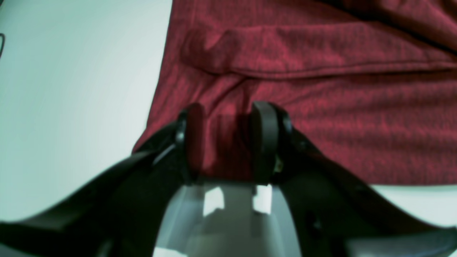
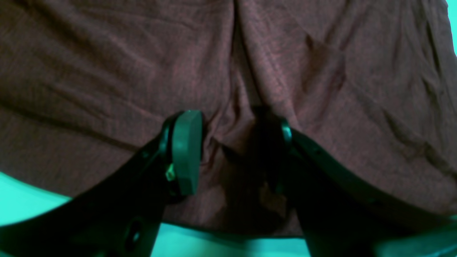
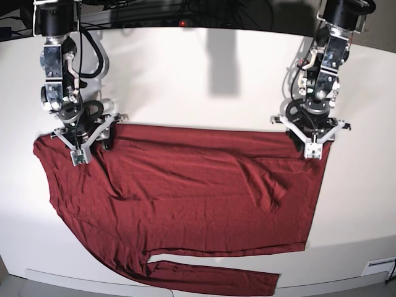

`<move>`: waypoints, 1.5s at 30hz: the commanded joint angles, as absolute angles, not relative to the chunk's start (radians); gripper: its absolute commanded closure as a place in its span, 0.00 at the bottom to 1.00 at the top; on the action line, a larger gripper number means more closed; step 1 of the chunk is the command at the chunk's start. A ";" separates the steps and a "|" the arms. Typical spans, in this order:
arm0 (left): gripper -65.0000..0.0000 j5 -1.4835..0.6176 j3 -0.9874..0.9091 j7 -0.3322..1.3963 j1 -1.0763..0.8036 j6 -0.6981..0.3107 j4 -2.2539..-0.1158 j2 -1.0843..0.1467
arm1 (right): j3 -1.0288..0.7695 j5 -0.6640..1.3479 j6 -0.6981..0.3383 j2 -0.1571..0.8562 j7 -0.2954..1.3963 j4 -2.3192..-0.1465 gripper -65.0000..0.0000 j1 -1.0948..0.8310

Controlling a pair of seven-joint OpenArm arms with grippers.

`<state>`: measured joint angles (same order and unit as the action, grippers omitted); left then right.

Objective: Fold the T-shirt properly
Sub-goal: 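Drag the held folded edge with both grippers away from the hem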

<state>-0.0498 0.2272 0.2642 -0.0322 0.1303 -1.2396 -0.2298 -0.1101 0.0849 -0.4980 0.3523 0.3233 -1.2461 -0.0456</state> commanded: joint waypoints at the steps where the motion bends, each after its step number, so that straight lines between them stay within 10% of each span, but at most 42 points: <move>1: 0.65 -0.068 0.230 0.444 -0.084 0.119 -1.218 -0.236 | -0.111 0.064 -0.501 0.365 0.385 -1.260 0.57 -0.069; 22: 0.65 0.040 0.229 0.399 -0.352 0.119 -1.389 -0.236 | -0.160 0.057 -0.496 0.366 0.404 -1.467 0.57 -0.385; 45: 0.65 0.088 0.230 0.521 -0.133 0.118 -1.633 -0.251 | -0.199 0.064 -0.481 0.363 0.382 -1.467 0.57 -0.377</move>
<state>0.0803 0.2325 0.5392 -0.1371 0.1120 -1.6203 -0.2443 -0.1959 0.1112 -0.4984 0.3538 0.3035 -1.4761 -0.3660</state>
